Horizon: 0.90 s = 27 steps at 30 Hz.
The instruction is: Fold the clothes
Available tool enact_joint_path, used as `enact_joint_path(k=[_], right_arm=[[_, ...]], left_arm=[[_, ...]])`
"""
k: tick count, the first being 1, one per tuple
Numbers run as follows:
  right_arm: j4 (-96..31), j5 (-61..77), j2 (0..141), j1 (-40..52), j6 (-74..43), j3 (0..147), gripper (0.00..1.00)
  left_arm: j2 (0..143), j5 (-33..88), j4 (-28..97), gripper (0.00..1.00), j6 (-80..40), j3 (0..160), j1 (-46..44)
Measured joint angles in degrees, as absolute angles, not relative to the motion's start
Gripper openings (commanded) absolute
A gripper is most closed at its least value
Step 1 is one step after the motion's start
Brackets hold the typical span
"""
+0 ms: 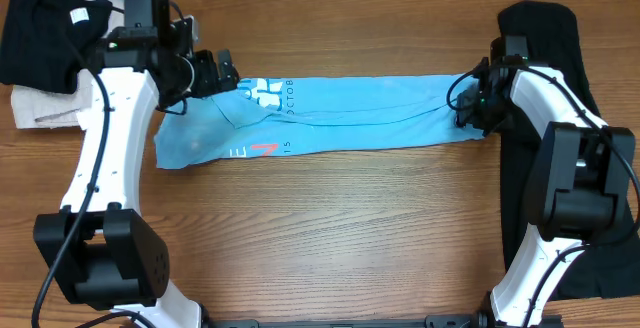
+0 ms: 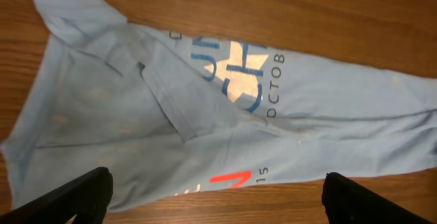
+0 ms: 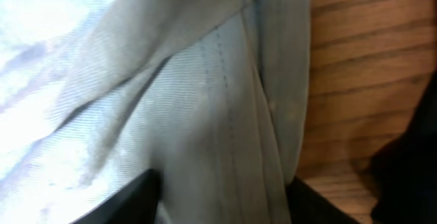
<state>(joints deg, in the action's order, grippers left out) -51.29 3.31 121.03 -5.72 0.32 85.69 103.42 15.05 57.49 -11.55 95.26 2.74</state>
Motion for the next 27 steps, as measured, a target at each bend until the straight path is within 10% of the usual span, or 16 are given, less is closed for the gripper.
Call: enact_joint_path(k=[5,27], right_arm=[[-51.09,5.32,121.03,-6.00,-2.22,85.47,0.04],[-68.69,7.60,103.04,-11.79,-0.69,88.73,0.05]], left_arm=[[103.42,15.07,59.68,1.00,-11.55,98.72,4.27],[103.42,15.09,62.24,1.00,-11.33,99.59,5.28]])
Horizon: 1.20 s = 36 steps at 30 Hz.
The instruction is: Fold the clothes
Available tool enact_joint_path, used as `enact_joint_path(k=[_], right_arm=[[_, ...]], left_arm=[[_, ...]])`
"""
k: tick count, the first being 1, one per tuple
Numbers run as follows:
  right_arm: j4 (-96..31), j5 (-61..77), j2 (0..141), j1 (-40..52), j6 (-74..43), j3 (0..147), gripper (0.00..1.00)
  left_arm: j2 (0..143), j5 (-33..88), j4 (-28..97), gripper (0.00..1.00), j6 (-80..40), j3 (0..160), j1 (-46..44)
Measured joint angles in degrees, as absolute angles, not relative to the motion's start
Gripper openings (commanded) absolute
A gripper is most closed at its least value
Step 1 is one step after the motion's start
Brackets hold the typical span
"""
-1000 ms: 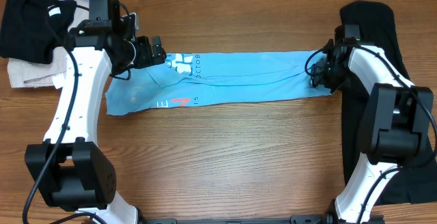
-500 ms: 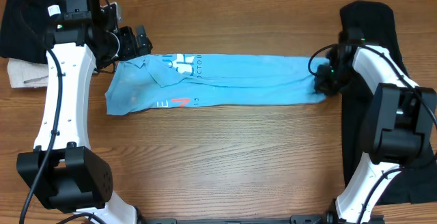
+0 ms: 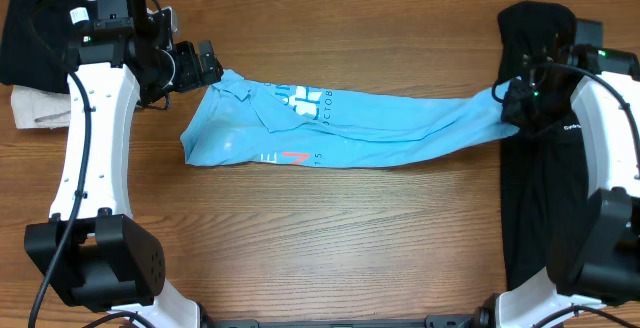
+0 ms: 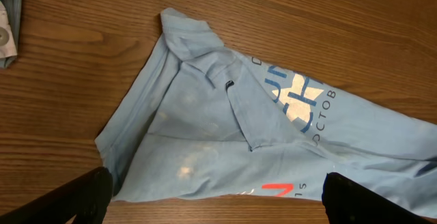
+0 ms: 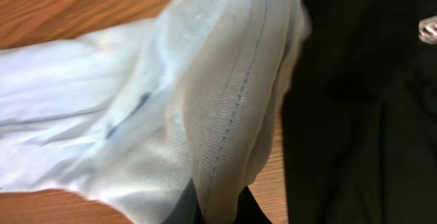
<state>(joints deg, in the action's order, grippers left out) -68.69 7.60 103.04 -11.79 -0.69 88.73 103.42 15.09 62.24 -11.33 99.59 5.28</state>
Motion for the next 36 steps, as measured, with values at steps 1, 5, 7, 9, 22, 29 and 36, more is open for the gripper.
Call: enact_joint_path(k=[1,5,7,9,22,29,36], right_arm=[[-68.71,7.55,102.76,-10.72,-0.56,88.84,0.05],[-68.23,7.49,102.83,-4.75,-0.21,88.86,0.06],[-67.42,7.46,102.83,-1.34,-0.34,88.86,0.06],[-66.50,7.49,102.83,2.57,-0.84,88.86,0.06],[-55.46,7.53,102.98,22.79,-5.28,88.86,0.16],[-50.74,7.49,105.78,26.55,-8.14,88.86,0.40],[-44.75,12.43,109.84,30.85,-11.49,88.84,0.68]], left_arm=[[103.42,15.07,62.24,1.00,-11.33,99.59,5.28],[103.42,15.09,62.33,1.00,-11.33,99.59,5.30],[103.42,15.09,62.43,1.00,-11.33,99.59,5.30],[103.42,15.09,62.46,1.00,-11.33,99.59,5.28],[103.42,15.09,62.59,1.00,-10.31,99.61,5.28],[103.42,15.09,62.59,1.00,-10.28,99.61,5.28],[103.42,15.11,62.59,1.00,-10.28,99.61,5.28]])
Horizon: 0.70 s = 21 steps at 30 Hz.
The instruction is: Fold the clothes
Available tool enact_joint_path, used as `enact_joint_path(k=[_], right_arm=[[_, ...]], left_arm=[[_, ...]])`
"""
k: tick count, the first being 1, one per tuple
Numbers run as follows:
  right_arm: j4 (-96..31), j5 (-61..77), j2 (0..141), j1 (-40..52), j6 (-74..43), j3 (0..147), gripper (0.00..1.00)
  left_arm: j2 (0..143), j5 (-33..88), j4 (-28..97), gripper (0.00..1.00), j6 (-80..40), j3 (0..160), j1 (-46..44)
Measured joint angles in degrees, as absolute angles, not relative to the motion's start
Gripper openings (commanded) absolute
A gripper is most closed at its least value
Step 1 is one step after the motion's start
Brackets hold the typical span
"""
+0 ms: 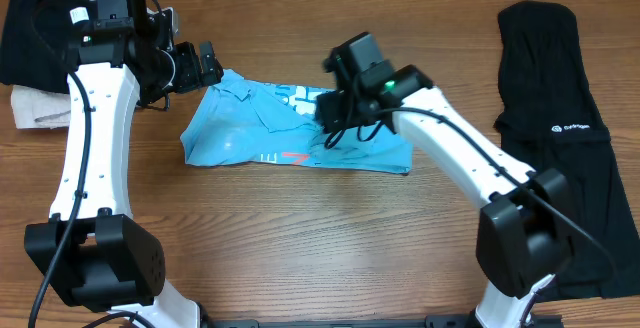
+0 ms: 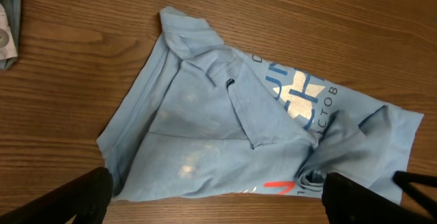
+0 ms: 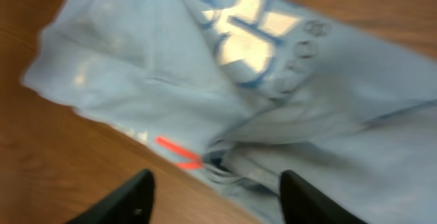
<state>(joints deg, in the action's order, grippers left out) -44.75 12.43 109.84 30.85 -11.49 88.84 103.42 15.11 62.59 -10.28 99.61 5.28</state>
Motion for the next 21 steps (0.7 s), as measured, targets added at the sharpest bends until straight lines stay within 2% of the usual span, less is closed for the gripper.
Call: enact_joint_path(k=[6,12,14,17,21], right_arm=[[-46.61,15.51,110.17,33.85,-11.99,88.86,0.73],[-54.78,9.17,110.19,29.30,-13.13,88.84,0.73],[-55.33,7.27,110.32,26.81,-13.54,88.84,0.71],[-54.57,5.58,111.31,23.64,-14.66,88.68,0.62],[-52.82,5.78,113.45,23.31,-16.56,87.42,0.55]], left_arm=[[103.42,15.27,62.50,1.00,-10.28,99.61,5.28],[103.39,15.29,62.46,1.00,-10.28,99.61,5.28],[103.42,15.29,62.39,1.00,-10.28,99.61,5.28],[103.42,15.29,62.35,1.00,-10.28,99.61,5.28],[103.42,15.29,62.35,1.00,-10.28,99.61,5.28]])
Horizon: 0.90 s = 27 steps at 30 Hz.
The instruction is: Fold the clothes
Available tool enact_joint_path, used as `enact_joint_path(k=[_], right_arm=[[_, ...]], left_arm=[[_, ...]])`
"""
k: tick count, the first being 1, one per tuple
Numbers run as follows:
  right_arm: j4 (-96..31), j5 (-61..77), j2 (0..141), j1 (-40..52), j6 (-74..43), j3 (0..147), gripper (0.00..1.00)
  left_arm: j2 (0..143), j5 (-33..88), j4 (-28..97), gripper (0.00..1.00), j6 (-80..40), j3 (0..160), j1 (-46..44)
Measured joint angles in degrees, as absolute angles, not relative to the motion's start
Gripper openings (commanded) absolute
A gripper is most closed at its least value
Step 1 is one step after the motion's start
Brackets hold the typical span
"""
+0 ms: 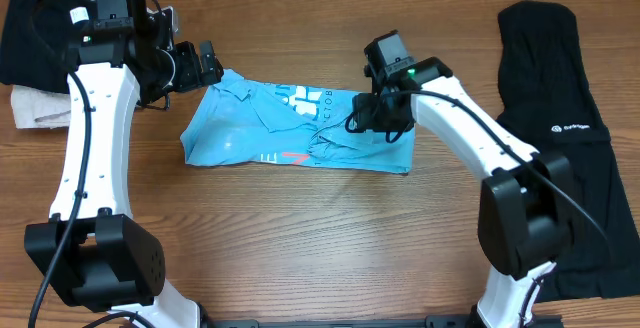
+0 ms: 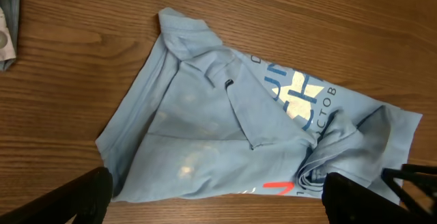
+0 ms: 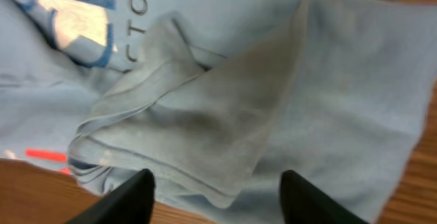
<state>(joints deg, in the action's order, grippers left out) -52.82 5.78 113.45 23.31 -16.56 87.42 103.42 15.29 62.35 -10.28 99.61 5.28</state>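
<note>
A light blue T-shirt (image 1: 270, 128) with blue and red print lies on the wooden table, its right end doubled back over the middle into a thick flap (image 3: 205, 115). My left gripper (image 1: 205, 65) hangs open above the shirt's upper left corner; in the left wrist view the shirt (image 2: 205, 135) lies beyond the wide-apart fingers of the gripper (image 2: 217, 197). Over the folded right end my right gripper (image 1: 385, 118) stands open and holds nothing; the right wrist view shows it (image 3: 217, 200) just above the flap's edge.
A long black garment (image 1: 555, 118) lies flat along the right side. At the upper left a black garment (image 1: 40, 28) sits on a pale cloth (image 1: 40, 108), whose edge shows in the left wrist view (image 2: 5, 33).
My right gripper, open at both moments, has moved from over the shirt's middle to over its folded right end. The shirt and the left arm are as before.
The shirt first lay stretched long across the table, my right gripper shut on its right end, the left open over its left end. Then the shirt sat further right, that end lifted. Later the end lay folded over the middle, released, and stays so.
</note>
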Motion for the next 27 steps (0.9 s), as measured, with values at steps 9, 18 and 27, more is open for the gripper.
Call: enact_joint_path(k=[9,18,27], right_arm=[[-51.90,6.17,116.01,23.73,-20.34,84.93,0.41],[-47.35,6.83,116.01,23.73,-22.17,84.14,0.21],[-43.18,10.37,116.01,23.73,-22.13,82.00,0.04]], left_arm=[[103.42,15.27,62.28,1.00,-10.26,99.61,5.28],[103.42,15.29,62.26,1.00,-10.28,99.61,5.28],[103.39,15.29,62.30,1.00,-10.28,99.61,5.28]])
